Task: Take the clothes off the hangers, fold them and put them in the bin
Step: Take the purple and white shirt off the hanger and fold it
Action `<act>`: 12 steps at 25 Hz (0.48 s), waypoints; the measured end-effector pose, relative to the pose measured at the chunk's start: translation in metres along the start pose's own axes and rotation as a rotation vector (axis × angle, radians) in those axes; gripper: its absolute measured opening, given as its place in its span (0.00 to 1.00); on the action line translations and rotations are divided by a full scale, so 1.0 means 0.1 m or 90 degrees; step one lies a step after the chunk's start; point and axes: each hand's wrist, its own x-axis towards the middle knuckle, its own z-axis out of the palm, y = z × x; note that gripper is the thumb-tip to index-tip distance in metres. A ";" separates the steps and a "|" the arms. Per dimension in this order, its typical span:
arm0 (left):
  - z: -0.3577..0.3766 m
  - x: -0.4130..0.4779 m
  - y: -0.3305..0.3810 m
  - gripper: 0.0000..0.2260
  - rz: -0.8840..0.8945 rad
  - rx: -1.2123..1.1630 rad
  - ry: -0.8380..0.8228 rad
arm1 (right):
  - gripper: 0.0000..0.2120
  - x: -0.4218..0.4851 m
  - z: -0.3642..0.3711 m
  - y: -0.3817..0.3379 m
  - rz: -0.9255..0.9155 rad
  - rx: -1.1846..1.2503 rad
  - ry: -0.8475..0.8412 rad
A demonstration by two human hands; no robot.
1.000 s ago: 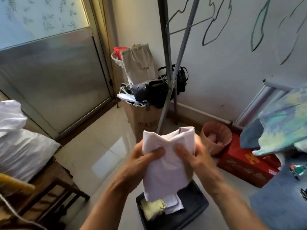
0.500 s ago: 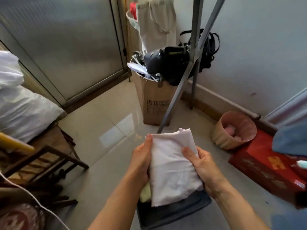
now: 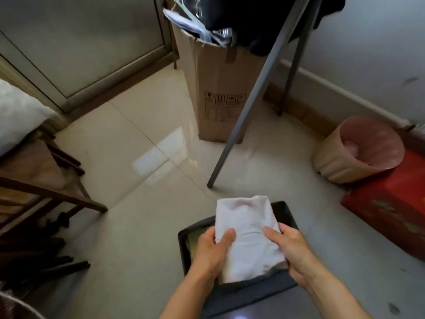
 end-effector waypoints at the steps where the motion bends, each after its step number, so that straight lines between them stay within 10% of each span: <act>1: 0.02 0.14 -0.16 0.09 -0.031 0.033 -0.011 | 0.05 0.13 -0.07 0.16 0.019 -0.011 0.016; 12: 0.34 1.42 -1.82 0.12 -0.182 0.129 -0.048 | 0.12 1.28 -0.81 1.61 0.196 -0.108 0.056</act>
